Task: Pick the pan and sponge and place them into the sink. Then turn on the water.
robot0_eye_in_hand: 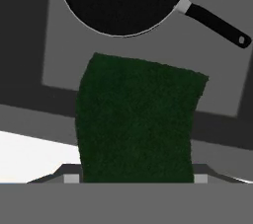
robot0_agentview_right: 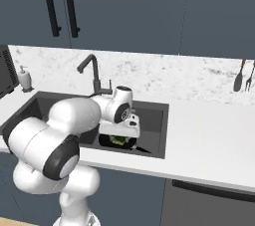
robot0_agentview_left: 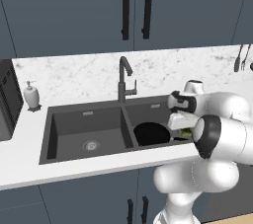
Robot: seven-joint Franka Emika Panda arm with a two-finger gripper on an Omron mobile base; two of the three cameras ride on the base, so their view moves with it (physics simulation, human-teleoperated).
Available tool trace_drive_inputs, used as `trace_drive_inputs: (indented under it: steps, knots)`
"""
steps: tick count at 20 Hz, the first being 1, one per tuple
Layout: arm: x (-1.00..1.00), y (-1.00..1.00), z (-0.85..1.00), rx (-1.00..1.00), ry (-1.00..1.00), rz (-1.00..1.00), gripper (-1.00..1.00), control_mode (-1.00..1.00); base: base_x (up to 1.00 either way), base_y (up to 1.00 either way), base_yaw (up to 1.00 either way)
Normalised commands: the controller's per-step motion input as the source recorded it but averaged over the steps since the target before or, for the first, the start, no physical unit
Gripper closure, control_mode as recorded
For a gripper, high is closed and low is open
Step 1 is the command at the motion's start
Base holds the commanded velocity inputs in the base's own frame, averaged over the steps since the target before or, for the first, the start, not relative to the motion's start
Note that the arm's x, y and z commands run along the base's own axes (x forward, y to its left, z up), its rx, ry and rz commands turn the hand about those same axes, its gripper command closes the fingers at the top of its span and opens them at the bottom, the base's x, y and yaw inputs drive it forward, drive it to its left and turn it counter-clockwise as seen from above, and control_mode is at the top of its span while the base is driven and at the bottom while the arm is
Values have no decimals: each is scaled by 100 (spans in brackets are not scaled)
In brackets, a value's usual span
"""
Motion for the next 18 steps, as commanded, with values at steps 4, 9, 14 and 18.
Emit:
trace_drive_inputs:
  steps: [4,9,14,18]
  knots:
    - [34,0,-12,0,1,0,100,-100,0,0,0]
    - [41,0,-45,0,1,0,100,-100,0,0,0]
    - [37,0,-45,0,0,0,100,-100,0,0,0]
    - [35,0,-28,0,0,0,100,-100,0,0,0]
